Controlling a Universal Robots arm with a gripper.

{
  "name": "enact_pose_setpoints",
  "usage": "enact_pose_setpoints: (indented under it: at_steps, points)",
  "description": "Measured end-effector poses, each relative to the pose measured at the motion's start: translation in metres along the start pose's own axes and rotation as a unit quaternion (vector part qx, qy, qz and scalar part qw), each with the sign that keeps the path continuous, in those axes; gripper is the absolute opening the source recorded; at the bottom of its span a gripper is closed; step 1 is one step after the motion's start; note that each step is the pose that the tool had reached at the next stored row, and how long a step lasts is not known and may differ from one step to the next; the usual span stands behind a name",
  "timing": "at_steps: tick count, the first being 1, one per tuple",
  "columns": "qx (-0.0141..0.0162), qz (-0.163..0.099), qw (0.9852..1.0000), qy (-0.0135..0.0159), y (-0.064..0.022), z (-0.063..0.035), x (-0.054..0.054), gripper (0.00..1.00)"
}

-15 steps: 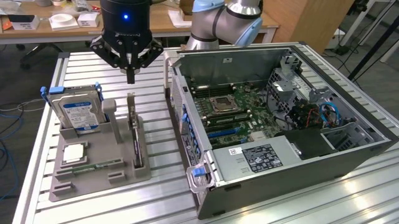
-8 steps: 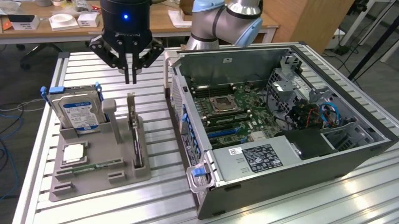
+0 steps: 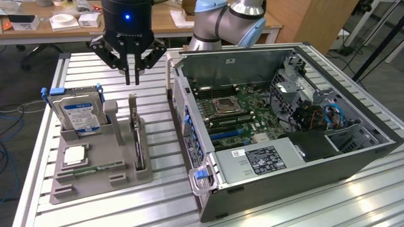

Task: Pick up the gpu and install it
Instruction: 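Pick up the gpu and move the gpu toward the slot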

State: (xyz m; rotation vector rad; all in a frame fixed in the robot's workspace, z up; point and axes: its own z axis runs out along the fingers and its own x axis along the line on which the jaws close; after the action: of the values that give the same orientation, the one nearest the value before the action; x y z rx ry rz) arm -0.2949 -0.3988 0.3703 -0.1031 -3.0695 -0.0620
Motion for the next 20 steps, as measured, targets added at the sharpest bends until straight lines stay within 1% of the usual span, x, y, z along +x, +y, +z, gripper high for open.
enact_pose_setpoints:
  at_steps: [1,4,6,7,15,16,17,18,20]
  points:
    - [0.0000,0.000,1.0000,0.0000,0.0000,0.0000,0.0000,0.25]
    - [0.0000,0.000,1.0000,0.0000,0.0000,0.0000,0.0000,0.42]
    - [0.0000,0.000,1.0000,0.0000,0.0000,0.0000,0.0000,0.42]
    - [0.0000,0.000,1.0000,0.0000,0.0000,0.0000,0.0000,0.49]
    - [0.0001,0.000,1.0000,0.0000,0.0000,0.0001,0.0000,0.49]
    - [0.0002,-0.001,1.0000,-0.0010,0.0000,0.0004,0.0000,0.49]
    - [0.0003,-0.002,1.0000,-0.0038,0.0000,0.0009,0.0001,0.49]
    - [0.0003,-0.003,1.0000,-0.0078,0.0000,0.0012,0.0000,0.49]
    - [0.0011,-0.006,0.9999,-0.0134,-0.0001,0.0020,0.0000,0.49]
